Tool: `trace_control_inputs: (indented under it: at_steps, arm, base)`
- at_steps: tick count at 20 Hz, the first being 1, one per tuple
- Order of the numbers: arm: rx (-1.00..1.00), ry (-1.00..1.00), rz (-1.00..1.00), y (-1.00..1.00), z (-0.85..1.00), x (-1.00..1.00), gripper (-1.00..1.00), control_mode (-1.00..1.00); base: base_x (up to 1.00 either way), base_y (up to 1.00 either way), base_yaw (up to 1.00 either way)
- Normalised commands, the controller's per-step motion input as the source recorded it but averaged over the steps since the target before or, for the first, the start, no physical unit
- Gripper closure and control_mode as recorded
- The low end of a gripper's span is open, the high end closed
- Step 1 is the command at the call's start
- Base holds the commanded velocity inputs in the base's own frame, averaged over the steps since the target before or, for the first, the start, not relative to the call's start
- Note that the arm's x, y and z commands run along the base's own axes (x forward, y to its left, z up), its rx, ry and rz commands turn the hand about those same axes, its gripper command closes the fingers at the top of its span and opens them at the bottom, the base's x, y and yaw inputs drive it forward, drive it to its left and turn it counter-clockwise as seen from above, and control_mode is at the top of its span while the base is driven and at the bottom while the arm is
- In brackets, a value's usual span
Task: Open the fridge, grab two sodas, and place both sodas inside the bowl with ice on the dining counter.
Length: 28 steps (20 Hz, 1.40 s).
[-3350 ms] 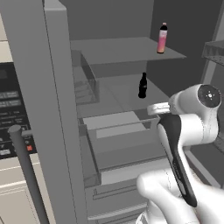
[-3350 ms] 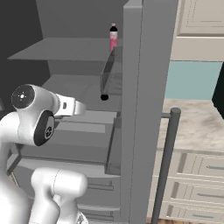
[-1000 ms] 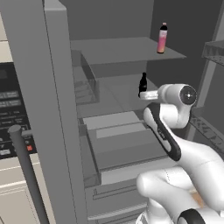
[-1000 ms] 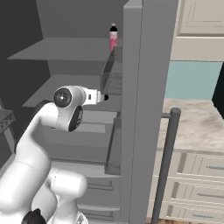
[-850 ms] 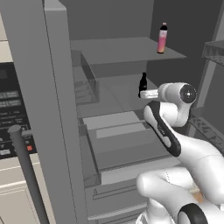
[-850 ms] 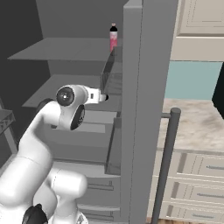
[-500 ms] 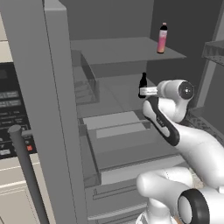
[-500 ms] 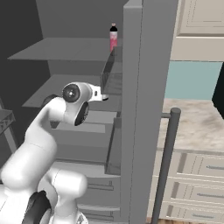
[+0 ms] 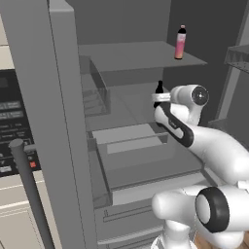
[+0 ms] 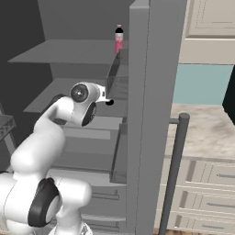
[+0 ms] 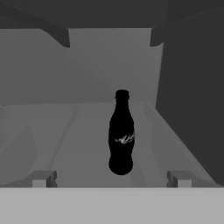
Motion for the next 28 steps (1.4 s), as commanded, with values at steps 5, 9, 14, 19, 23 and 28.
trace_control_inputs:
  at_steps: [5, 9, 14, 19, 23, 28]
  arm:
    - [0.0, 0.0, 0.0, 0.0, -0.1, 0.33, -1.0, -1.0]
    - [0.0, 0.0, 0.0, -0.01, -0.11, 0.34, -1.0, -1.0]
    - [0.0, 0.0, 0.0, -0.11, -0.07, 0.27, -1.0, -1.0]
    - [0.0, 0.0, 0.0, -0.12, -0.05, 0.22, -1.0, -1.0]
    - [0.0, 0.0, 0.0, -0.04, -0.05, 0.21, -1.0, -1.0]
    - [0.0, 0.0, 0.0, 0.0, -0.05, 0.21, -1.0, -1.0]
  base:
    - [0.0, 0.0, 0.0]
    - [0.0, 0.0, 0.0]
    - [0.0, 0.0, 0.0]
    - [0.0, 0.0, 0.0]
    - [0.0, 0.0, 0.0]
    - [0.0, 0.0, 0.0]
